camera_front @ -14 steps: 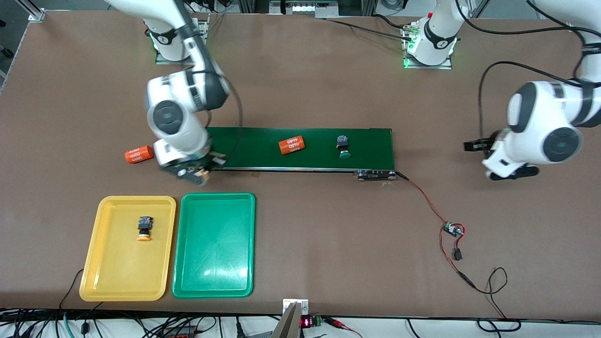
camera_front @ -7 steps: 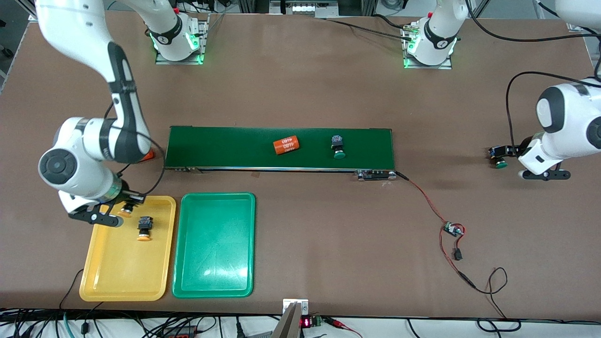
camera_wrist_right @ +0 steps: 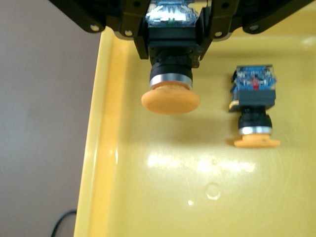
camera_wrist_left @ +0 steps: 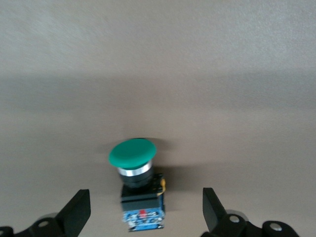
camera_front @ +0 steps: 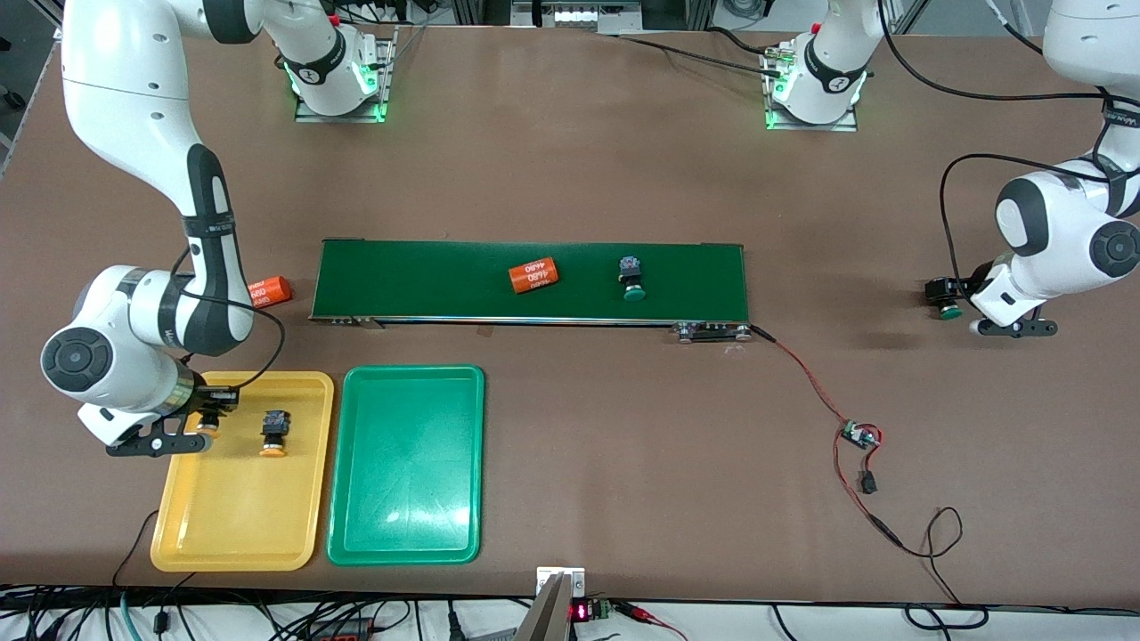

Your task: Sort buttons by color to trays

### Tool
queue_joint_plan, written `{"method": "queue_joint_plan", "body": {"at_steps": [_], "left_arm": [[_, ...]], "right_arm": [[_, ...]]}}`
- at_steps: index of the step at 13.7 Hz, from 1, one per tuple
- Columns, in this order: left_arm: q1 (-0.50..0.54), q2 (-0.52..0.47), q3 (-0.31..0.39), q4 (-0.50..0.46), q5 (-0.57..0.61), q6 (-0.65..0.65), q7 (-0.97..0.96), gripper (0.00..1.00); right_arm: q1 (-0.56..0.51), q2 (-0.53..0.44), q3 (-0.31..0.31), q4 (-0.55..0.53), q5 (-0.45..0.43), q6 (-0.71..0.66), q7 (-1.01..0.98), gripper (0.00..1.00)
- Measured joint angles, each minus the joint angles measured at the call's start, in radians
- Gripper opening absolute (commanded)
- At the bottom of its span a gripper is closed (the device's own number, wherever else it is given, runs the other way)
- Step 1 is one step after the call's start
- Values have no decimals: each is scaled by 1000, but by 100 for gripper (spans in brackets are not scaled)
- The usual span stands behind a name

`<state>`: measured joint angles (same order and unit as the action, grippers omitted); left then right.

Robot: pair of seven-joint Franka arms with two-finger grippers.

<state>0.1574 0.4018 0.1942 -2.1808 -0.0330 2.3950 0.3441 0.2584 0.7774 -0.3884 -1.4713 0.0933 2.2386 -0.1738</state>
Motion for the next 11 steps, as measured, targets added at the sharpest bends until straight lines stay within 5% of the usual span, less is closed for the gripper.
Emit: {"method": "queue_joint_plan", "body": {"at_steps": [2,4,5,6,8,11], "left_arm": [[0,15,0,-1,-38,1,36,83],[0,25,0,-6,-44,1,41,42],[0,27,0,-10,-44,1,51,29],[1,28,0,-14,-45,1,68,25],[2,28,0,-16,-45,1,86,16],[0,21,-1,-5,-45,-54,92,15]], "right_arm": [[0,20,5,1,0,49,-20,21],[0,36,6,2,0,63,-36,29],[0,41,6,2,0,65,-47,51],[0,44,6,2,0,66,-54,100],[1,47,7,2,0,66,-59,100],[4,47,8,5,0,67,-64,100]]}}
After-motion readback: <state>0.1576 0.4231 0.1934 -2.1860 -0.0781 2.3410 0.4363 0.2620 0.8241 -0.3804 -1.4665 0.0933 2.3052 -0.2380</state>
